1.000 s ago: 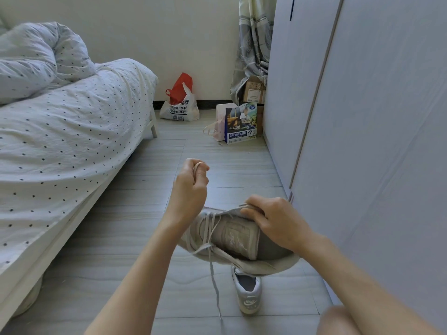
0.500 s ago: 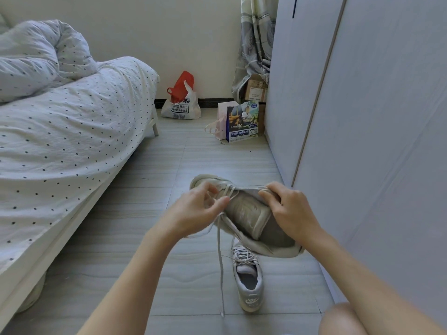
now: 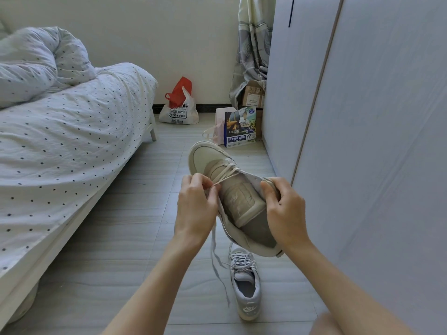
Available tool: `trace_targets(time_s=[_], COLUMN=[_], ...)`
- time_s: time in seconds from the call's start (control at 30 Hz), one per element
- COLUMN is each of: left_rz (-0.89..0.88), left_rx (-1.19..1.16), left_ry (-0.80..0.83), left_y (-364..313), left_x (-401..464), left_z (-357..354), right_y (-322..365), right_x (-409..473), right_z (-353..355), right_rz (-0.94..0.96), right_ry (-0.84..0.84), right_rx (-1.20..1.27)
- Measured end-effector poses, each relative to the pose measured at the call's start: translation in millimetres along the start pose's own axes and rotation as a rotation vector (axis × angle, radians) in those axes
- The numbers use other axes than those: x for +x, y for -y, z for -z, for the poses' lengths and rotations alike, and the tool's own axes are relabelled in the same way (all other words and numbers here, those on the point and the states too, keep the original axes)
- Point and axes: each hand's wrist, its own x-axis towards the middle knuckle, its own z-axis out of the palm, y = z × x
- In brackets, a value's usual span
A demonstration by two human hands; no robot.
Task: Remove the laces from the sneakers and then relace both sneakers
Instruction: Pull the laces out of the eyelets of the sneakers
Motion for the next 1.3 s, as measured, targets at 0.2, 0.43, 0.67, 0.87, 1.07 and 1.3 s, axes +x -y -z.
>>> trace_targets(time_s=[0.2,0.43,0.67,0.87,1.07,1.3], left_rz=[-0.09,-0.38,-0.365,-0.203,0.077,0.104], left_rx=[-0.033,-0.071,0.133,-0.018,-0.035,0.139], left_ry=[0.074,0.326,0.829,0.411,0.151,0.141], left_y=[-6,-13,-14,-12,7,22], left_x=[-9,-18,-31,-16,-1,3], left_z=[-7,0,1,4,2,8], right_y=[-6,-26,-36,-27,-9,3], right_x=[4,11,16,15,6,-3], right_z=[-8,-4,4,7,2,-3], right_rz=[-0.132,-0.256,-0.303,-0.226,-0.096,0.204], right_ry=[-0.093,-0.125,-0.166,-0.148,-0.035,0.063], right_rx=[0.047,0.022,0.063,0.097,0.121,-0.087])
